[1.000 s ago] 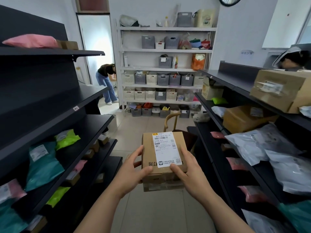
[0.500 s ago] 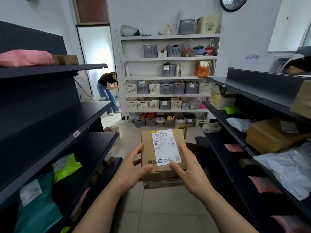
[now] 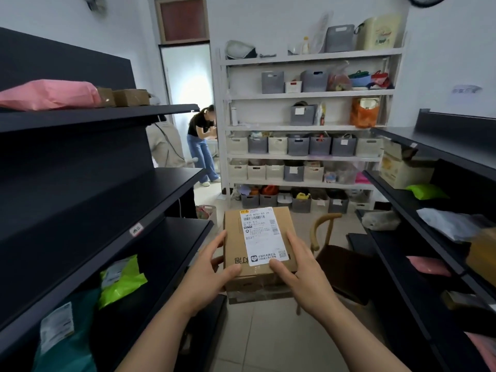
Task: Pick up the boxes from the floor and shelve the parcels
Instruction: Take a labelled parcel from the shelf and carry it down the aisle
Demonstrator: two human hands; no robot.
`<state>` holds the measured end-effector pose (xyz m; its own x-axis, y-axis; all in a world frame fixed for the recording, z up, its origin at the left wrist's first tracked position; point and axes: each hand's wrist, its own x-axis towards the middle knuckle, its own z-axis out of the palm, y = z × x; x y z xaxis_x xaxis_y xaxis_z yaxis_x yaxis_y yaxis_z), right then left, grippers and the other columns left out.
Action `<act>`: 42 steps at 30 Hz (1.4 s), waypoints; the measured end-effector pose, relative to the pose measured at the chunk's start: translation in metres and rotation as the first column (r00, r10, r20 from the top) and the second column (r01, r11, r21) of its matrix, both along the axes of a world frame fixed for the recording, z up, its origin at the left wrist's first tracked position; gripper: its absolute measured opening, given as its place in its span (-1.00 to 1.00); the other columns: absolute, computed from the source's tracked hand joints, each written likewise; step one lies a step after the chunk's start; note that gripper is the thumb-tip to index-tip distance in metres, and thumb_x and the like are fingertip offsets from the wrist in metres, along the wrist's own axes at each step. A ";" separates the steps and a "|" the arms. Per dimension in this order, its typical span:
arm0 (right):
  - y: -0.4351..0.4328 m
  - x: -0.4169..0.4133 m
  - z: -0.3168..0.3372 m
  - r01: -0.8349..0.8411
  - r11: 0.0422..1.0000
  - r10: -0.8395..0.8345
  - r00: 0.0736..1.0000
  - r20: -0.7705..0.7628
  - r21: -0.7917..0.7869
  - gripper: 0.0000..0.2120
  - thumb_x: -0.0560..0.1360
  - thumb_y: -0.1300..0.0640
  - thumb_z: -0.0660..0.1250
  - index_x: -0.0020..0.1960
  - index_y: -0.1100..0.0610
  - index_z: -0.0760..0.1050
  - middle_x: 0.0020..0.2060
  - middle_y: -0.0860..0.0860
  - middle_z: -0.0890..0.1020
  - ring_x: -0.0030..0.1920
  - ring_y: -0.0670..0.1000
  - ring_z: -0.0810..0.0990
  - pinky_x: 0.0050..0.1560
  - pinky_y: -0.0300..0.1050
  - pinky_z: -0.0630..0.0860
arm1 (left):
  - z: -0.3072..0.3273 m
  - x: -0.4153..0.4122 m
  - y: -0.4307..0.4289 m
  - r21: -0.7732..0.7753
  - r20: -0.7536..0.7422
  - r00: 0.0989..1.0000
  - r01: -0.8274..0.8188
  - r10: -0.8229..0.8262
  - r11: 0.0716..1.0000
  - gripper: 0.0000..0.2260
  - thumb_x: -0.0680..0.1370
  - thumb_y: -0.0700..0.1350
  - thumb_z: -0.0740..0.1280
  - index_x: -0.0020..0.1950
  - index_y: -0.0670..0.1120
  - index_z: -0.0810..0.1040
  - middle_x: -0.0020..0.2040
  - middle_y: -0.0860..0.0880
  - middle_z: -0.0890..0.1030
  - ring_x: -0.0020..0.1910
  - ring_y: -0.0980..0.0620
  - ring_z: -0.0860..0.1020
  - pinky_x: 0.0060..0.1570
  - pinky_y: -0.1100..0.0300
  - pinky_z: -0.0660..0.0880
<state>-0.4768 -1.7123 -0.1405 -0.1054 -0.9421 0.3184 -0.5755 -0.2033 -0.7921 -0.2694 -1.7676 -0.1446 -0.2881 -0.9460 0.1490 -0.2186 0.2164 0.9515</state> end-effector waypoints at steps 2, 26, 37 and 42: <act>-0.027 -0.003 0.002 -0.053 0.998 0.052 0.999 -0.005 -0.021 -0.36 0.55 -0.06 0.28 0.49 -0.24 -0.01 0.26 -0.31 0.22 0.23 -0.28 0.25 0.11 -0.34 0.26 | 0.003 -0.001 -0.017 -0.014 0.008 0.999 -0.047 0.047 0.999 -0.30 0.46 -0.14 0.46 0.45 0.30 0.21 0.44 0.14 0.32 0.37 0.05 0.38 0.05 -0.07 0.60; -0.257 0.060 0.037 -0.664 0.737 0.654 0.748 -0.113 -0.129 -0.45 0.51 -0.16 0.26 0.42 -0.27 0.10 0.34 -0.23 0.32 0.18 -0.24 0.34 0.13 -0.14 0.38 | 0.043 0.045 -0.098 -0.039 -0.077 0.761 -0.648 0.644 0.761 -0.32 0.44 -0.12 0.47 0.42 0.33 0.26 0.41 0.13 0.34 0.36 0.03 0.40 -0.03 -0.07 0.63; -0.281 0.182 0.087 -0.802 0.569 0.798 0.592 -0.117 -0.181 -0.44 0.50 -0.17 0.26 0.44 -0.21 0.14 0.30 -0.17 0.40 0.18 -0.20 0.40 0.19 0.00 0.44 | 0.093 0.137 -0.080 -0.089 -0.111 0.622 -0.783 0.775 0.616 -0.34 0.47 -0.16 0.44 0.46 0.24 0.25 0.43 0.12 0.31 0.31 -0.03 0.44 -0.14 -0.02 0.65; -0.281 0.235 0.094 -0.840 0.518 0.840 0.535 -0.089 -0.162 -0.43 0.48 -0.20 0.28 0.42 -0.22 0.16 0.31 -0.16 0.41 0.22 -0.15 0.44 0.21 0.07 0.48 | 0.102 0.177 -0.067 -0.081 -0.120 0.565 -0.825 0.816 0.559 -0.34 0.47 -0.16 0.44 0.46 0.23 0.26 0.41 0.08 0.35 0.27 -0.03 0.48 -0.13 -0.05 0.65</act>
